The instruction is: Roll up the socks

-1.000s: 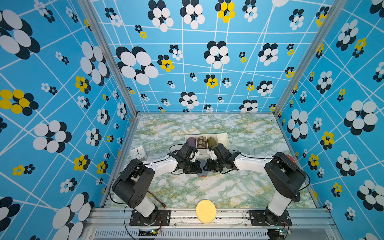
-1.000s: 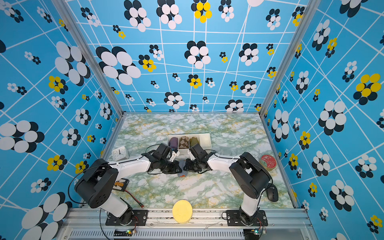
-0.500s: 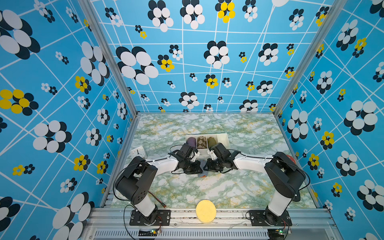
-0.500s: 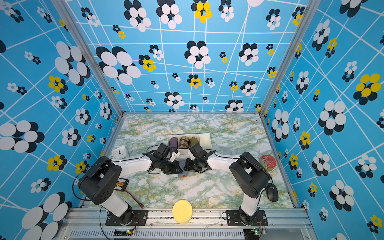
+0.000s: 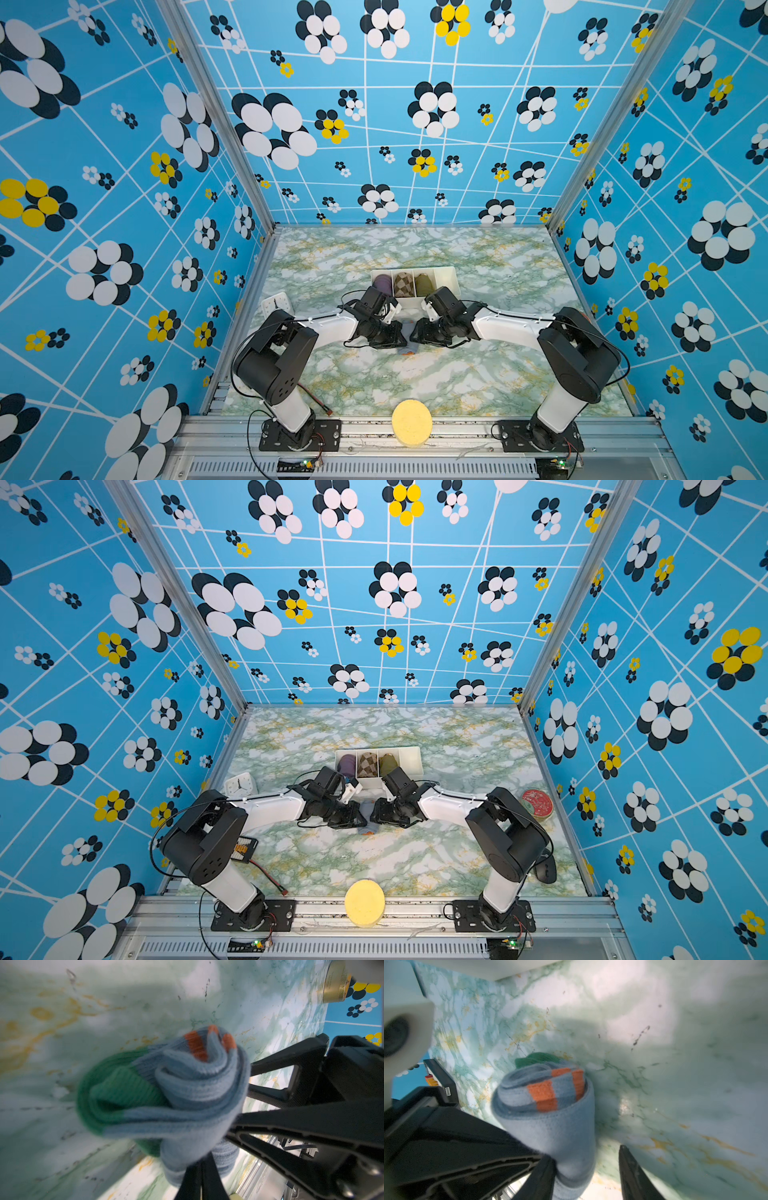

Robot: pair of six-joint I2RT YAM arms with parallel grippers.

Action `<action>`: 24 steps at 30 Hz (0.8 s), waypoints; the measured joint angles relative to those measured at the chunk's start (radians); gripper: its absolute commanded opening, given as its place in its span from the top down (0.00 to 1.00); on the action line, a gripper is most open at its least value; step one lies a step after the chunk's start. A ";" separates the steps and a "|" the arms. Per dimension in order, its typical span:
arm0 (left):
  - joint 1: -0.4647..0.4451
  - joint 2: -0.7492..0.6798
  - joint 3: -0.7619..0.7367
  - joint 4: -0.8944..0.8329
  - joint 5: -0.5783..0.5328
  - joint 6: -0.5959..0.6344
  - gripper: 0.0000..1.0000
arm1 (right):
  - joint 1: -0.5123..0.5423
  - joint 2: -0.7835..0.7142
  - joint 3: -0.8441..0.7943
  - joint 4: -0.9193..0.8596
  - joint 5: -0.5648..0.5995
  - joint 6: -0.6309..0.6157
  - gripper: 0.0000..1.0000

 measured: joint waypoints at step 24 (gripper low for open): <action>0.000 0.006 0.001 0.006 0.006 0.002 0.94 | -0.008 -0.073 -0.044 0.019 0.015 0.077 0.43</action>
